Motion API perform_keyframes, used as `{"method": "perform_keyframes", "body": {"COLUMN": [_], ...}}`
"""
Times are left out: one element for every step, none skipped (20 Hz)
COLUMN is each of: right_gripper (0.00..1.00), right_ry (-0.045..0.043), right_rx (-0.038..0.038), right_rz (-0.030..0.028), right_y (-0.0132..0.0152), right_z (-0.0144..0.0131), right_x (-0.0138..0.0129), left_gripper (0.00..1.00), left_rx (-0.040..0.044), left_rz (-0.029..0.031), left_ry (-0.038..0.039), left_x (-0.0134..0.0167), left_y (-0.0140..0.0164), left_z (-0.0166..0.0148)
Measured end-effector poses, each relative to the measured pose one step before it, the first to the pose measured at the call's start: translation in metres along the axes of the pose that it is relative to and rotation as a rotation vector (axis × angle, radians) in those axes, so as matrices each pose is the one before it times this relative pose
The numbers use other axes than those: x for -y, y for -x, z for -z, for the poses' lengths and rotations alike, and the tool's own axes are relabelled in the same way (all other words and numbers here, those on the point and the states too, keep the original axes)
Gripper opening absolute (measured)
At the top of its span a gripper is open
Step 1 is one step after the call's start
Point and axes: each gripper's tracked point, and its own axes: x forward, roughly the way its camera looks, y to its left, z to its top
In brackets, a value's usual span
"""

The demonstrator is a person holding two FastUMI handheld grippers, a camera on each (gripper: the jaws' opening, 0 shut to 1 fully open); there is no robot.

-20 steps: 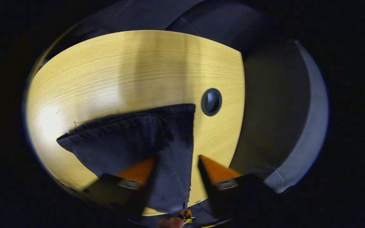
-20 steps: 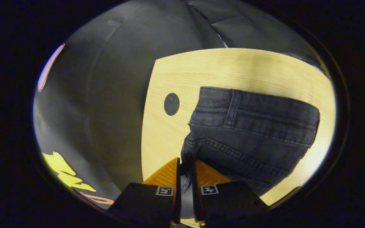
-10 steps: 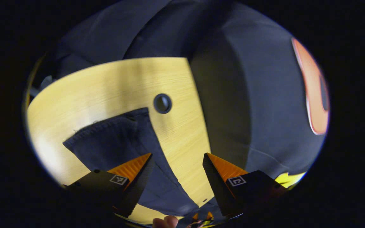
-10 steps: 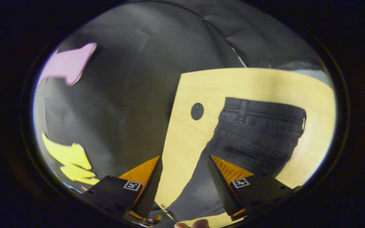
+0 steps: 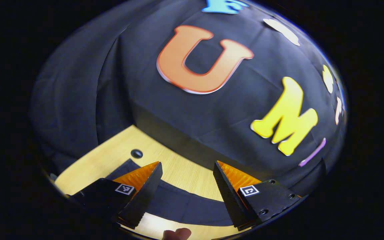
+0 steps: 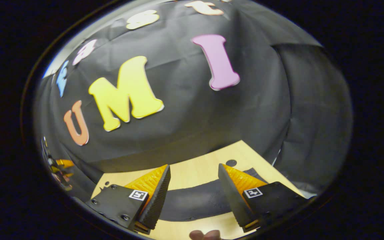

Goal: Grasp the waist and the cuffs of the jeans and fold them to make the two legs overlap; first hold the waist and fold one-third of the jeans toward the cuffs, then hold the cuffs and fold the remaining one-third in the same direction to finish folding.

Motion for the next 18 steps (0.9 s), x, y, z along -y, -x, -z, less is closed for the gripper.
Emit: {"method": "perform_keyframes", "body": {"right_gripper": [0.89,0.82,0.82,0.85,0.88,0.92,0.98,0.95,0.95,0.92,0.95,0.95,0.92,0.95,0.95,0.95,0.92,0.95], "right_ry": [0.03447,0.04309,0.03965,0.02889,0.02364,0.01144,0.00262,-0.00081,-0.00502,-0.00806,-0.00853,0.00020,-0.00059,0.00431,0.00130,-0.00457,-0.01056,-0.01524], "right_rx": [0.01676,0.01209,0.01951,0.02509,0.01669,0.00971,0.00522,0.00223,0.00143,-0.00062,-0.01047,-0.01023,-0.00481,-0.00057,-0.00014,-0.00937,-0.01148,-0.00823], "right_rz": [0.00194,-0.00244,0.01400,0.00947,0.01621,0.01657,0.00777,0.01026,0.00233,0.00285,0.00904,0.01205,0.02005,0.01098,0.01046,0.00249,0.00522,0.00731], "right_y": [0.01177,0.00546,0.00760,0.00646,0.00517,0.01216,0.01584,0.02395,0.01193,0.00853,0.00385,0.00218,0.00131,-0.00017,-0.00129,-0.00393,-0.00335,-0.00757], "right_z": [-0.00049,0.00213,-0.00019,-0.00101,-0.00042,0.00308,0.00340,0.00656,0.00507,0.00473,0.00840,0.01032,0.00774,0.00731,0.00597,0.00766,0.00497,0.00535], "right_x": [-0.00964,-0.01104,-0.00474,-0.00430,-0.00161,0.00604,0.00272,0.00995,0.00475,0.00410,0.00413,0.00390,0.00486,0.00350,0.00365,0.00187,0.00232,0.00484], "left_gripper": [0.99,0.99,0.99,0.99,0.98,0.98,0.98,0.99,1.00,0.99,0.99,0.98,0.98,0.98,0.98,0.98,1.00,0.98], "left_rx": [0.03964,0.04817,0.05476,0.04345,0.03219,0.02059,0.01664,0.01147,0.01367,0.02718,0.01404,0.00509,0.00082,0.00022,-0.00808,-0.00502,-0.00720,-0.01022], "left_rz": [0.02011,0.01843,0.01066,0.00586,-0.00225,0.00184,0.00313,0.01180,0.00800,0.01081,0.00592,-0.00138,-0.00806,-0.00551,-0.00284,-0.00558,-0.01032,-0.00757], "left_ry": [-0.05467,-0.05284,-0.04628,-0.04190,-0.03336,-0.01721,-0.00526,-0.00421,-0.00557,-0.01399,-0.02796,-0.03341,-0.02608,-0.00752,0.00665,0.00726,-0.00233,-0.00600], "left_x": [0.01105,0.00769,0.00775,0.00794,0.00698,0.01043,0.00651,0.00458,0.00547,0.00785,0.00583,0.00387,0.00085,0.00233,0.00410,0.00127,-0.00014,-0.00228], "left_y": [0.01246,0.01079,0.01056,0.01027,0.01014,0.00905,0.00882,0.00925,0.00965,0.00797,0.00597,0.00757,0.00477,0.00270,0.00200,0.00186,0.00126,0.00066], "left_z": [-0.00231,0.00469,0.00102,0.00388,-0.00111,-0.00071,0.00167,0.00284,0.00417,0.00250,0.00123,0.00253,0.00084,0.00174,0.00239,0.00055,0.00198,0.00218]}}
